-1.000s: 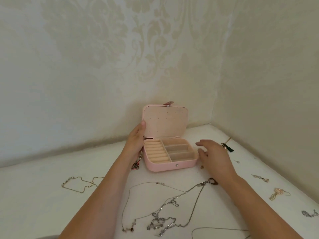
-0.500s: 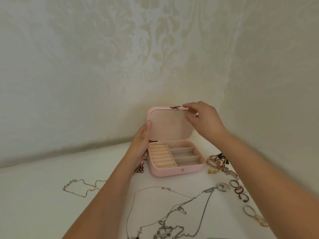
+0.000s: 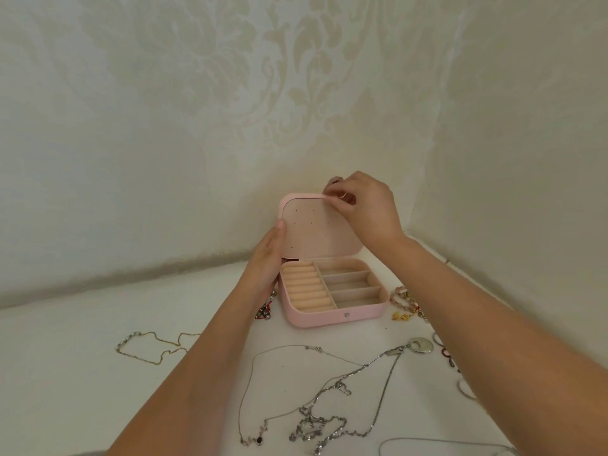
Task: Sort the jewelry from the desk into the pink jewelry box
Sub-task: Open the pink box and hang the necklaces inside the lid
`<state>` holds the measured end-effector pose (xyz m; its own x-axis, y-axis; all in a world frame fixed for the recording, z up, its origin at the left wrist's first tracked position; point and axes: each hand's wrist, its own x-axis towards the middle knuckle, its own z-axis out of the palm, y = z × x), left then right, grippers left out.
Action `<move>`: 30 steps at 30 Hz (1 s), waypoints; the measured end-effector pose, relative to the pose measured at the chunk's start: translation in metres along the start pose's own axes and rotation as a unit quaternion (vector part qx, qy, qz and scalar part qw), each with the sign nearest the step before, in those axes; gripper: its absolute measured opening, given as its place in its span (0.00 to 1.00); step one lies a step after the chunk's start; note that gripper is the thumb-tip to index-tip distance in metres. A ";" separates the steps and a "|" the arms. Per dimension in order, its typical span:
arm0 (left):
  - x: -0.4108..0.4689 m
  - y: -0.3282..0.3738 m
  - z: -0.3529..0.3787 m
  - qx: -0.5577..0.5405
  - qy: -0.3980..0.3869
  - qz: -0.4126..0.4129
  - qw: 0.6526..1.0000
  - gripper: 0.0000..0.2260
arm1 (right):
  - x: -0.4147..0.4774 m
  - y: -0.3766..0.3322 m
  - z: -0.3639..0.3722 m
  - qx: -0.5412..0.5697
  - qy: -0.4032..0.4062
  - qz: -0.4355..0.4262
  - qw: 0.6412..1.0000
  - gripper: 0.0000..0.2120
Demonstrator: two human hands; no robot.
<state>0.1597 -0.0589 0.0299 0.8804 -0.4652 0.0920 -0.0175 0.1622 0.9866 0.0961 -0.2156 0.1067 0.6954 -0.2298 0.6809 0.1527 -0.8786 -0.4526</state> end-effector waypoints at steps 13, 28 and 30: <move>0.002 -0.004 -0.001 0.005 -0.023 -0.013 1.000 0.22 | 0.013 -0.002 -0.012 -0.101 -0.082 -0.023 0.991 0.04; -0.003 -0.002 -0.003 -0.026 -0.045 -0.018 0.998 0.26 | -0.019 -0.011 -0.024 -0.137 -0.133 -0.083 0.978 0.05; -0.006 -0.003 -0.003 -0.026 -0.051 0.006 0.998 0.25 | -0.037 -0.011 -0.034 -0.117 -0.152 -0.093 0.977 0.04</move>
<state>0.1557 -0.0539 0.0265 0.8269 -0.5492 0.1206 -0.0018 0.2118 0.9773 0.0449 -0.2119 0.1063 0.8525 0.0470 0.5207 0.1571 -0.9729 -0.1695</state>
